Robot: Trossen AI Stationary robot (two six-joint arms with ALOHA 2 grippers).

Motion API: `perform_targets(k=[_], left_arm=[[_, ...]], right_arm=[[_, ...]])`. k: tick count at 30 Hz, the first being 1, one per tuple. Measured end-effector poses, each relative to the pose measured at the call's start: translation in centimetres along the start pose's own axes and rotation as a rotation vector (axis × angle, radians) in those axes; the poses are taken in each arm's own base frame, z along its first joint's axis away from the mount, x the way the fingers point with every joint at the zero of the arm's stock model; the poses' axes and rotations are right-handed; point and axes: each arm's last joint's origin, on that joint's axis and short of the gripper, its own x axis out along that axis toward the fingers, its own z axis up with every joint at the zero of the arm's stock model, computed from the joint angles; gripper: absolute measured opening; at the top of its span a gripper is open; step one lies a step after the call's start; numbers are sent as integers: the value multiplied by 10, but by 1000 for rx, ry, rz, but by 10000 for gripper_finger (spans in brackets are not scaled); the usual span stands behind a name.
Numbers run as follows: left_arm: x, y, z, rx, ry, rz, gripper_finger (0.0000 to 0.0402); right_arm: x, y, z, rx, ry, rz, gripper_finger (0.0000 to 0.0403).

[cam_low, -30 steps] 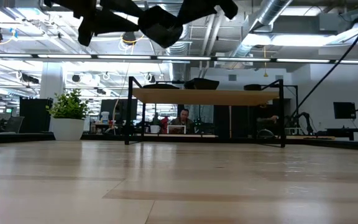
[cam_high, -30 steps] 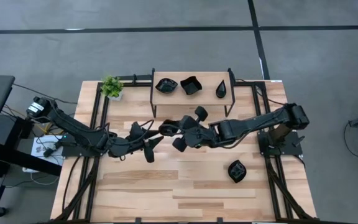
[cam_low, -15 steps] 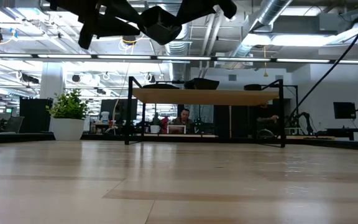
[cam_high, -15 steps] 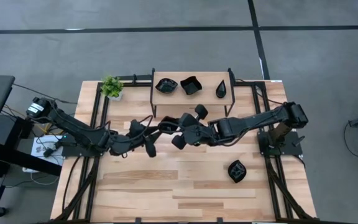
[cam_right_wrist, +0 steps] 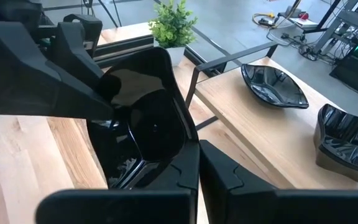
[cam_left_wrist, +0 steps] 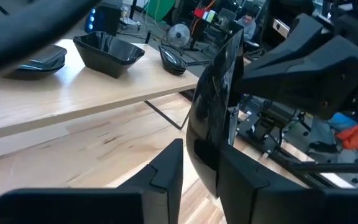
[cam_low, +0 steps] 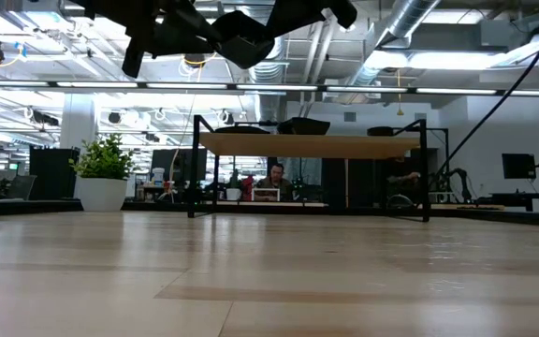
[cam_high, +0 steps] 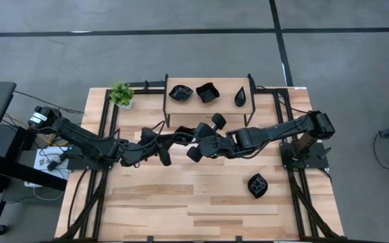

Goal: Pick & Place Mini shaped plates
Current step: Stack the black plate on top of the black plate on the shelf

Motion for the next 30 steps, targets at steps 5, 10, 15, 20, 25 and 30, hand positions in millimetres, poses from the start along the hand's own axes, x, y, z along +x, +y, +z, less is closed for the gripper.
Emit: perform_targets(k=[5,10,15,20,25,30], left_arm=[[0,0,1,-9,-3,-6,46],[0,1,1,-9,-13,11,10],[0,0,1,-15,-14,3,7],[0,0,1,-21,-14,-5,7],[0,-1,2,-27,-13,-17,5],[0,-2,4,-36,-19,-23,5]], right_arm=[[0,0,0,-1,1,0,0],[-1,0,2,-17,-8,10,0],[-1,2,4,-62,-17,52,4],[-4,8,10,-74,-64,129,54],[-5,9,10,-99,-63,137,118],[-12,1,10,-128,-40,110,161]])
